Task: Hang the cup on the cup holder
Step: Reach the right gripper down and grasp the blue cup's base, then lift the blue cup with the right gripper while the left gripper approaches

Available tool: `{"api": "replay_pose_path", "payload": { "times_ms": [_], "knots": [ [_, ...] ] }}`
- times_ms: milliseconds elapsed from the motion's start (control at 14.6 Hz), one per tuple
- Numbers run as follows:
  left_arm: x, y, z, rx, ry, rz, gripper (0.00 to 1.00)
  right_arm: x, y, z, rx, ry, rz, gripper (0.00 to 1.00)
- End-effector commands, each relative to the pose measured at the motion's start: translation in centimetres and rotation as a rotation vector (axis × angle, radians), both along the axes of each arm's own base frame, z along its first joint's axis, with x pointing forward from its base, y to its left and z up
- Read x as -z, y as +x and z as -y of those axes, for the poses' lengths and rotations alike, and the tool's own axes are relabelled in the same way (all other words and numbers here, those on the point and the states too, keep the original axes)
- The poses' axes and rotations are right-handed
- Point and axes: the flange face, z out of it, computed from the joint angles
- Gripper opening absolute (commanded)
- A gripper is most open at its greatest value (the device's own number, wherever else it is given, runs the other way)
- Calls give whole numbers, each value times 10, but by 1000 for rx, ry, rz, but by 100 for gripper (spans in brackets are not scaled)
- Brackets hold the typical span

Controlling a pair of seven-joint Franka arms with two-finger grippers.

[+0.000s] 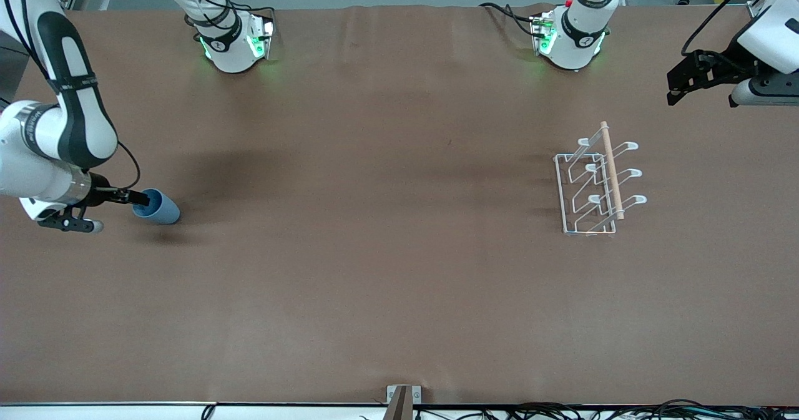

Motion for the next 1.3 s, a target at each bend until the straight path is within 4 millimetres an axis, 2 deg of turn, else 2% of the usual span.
{"api": "replay_pose_path", "payload": {
  "times_ms": [0, 68, 137, 205, 410, 546, 683, 820, 956, 1024, 1161, 1229],
  "knots": [
    [-7, 0, -2, 8, -4, -5, 100, 23, -2, 10, -20, 12, -1, 58],
    [-7, -1, -1, 11, -3, -3, 100, 27, -4, 10, -19, 16, -10, 27],
    [-8, -1, 0, 11, -3, -2, 100, 28, -5, 10, -17, 17, -14, 14],
    [-8, -2, 1, 13, -5, -2, 100, 28, -5, 9, -19, 18, -19, 6],
    [-5, 0, 4, 10, -6, -8, 100, 27, -7, 5, -24, 27, -42, 2],
    [-5, 0, 3, 10, -8, -8, 100, 15, -7, -1, -30, 37, -75, 1],
    [-5, 0, 2, 17, -11, -9, 100, -14, -2, -13, -31, 68, -105, 0],
    [-5, 0, 2, 18, -13, -9, 100, -53, 7, -30, -3, 172, -132, 0],
    [-5, 0, 6, 21, -59, -15, 100, -91, 21, -54, 4, 290, -160, 0],
    [-6, -1, 10, 23, -104, -20, 100, -103, 26, -68, 7, 353, -166, 0],
    [-4, -4, 19, 33, -180, -46, 100, -115, 33, -112, -46, 393, -171, 0],
    [-4, -4, 26, 44, -214, -54, 100, -119, 33, -128, -48, 420, -168, 0]
  ]
}}
